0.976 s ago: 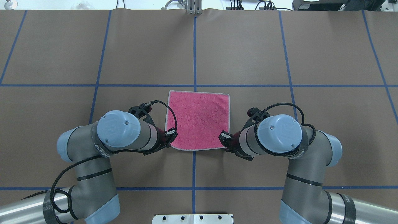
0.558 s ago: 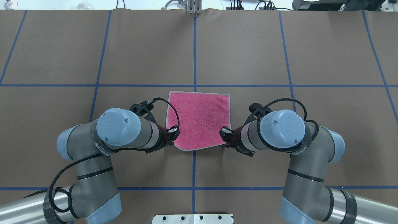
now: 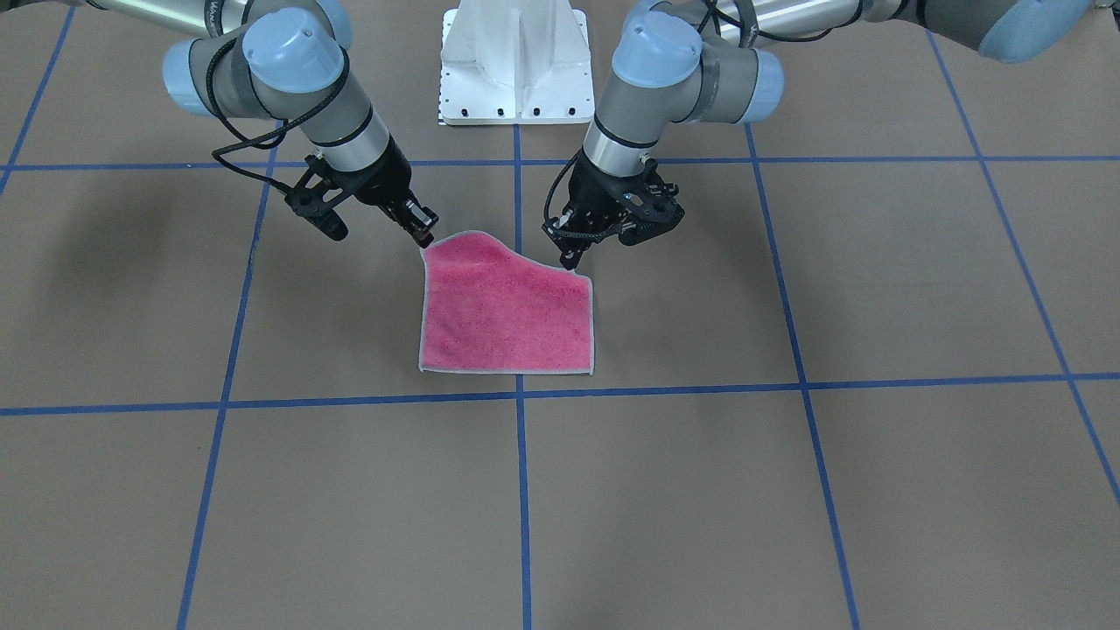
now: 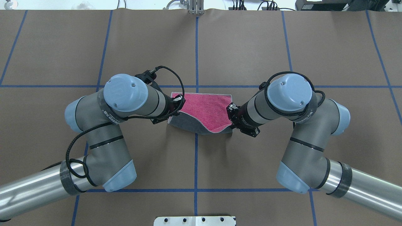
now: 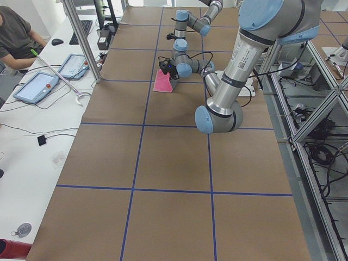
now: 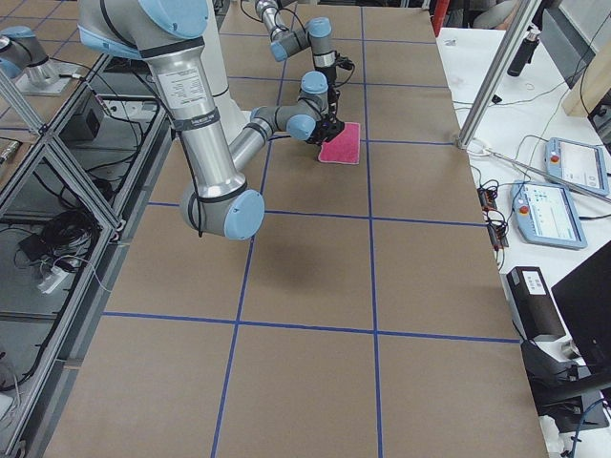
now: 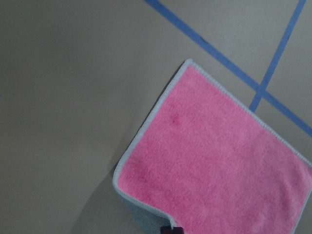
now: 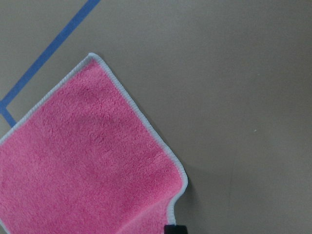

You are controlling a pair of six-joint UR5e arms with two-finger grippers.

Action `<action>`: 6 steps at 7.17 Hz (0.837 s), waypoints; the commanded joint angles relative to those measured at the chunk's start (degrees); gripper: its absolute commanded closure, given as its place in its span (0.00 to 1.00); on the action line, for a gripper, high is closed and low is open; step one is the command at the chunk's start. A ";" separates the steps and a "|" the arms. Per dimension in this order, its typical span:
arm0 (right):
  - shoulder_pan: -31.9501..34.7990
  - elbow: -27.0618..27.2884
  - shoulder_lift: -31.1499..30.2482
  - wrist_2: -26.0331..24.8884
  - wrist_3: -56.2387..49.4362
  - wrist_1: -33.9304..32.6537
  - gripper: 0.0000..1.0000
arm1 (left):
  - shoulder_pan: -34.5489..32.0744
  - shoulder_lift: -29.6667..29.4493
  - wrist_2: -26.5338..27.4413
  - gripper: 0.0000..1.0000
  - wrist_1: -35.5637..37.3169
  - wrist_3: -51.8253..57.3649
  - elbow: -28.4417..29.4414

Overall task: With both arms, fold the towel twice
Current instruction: 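Lift the near edge with both grippers and fold it over the far edge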

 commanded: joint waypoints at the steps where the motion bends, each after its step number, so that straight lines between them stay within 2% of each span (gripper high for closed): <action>1: 1.75 -4.19 2.67 0.69 2.19 0.36 1.00 | -1.88 -1.77 -0.01 1.00 -2.43 -0.12 4.79; 6: 5.01 -16.93 8.47 0.69 2.01 6.68 1.00 | -3.12 -3.17 0.08 1.00 -7.45 -0.03 11.92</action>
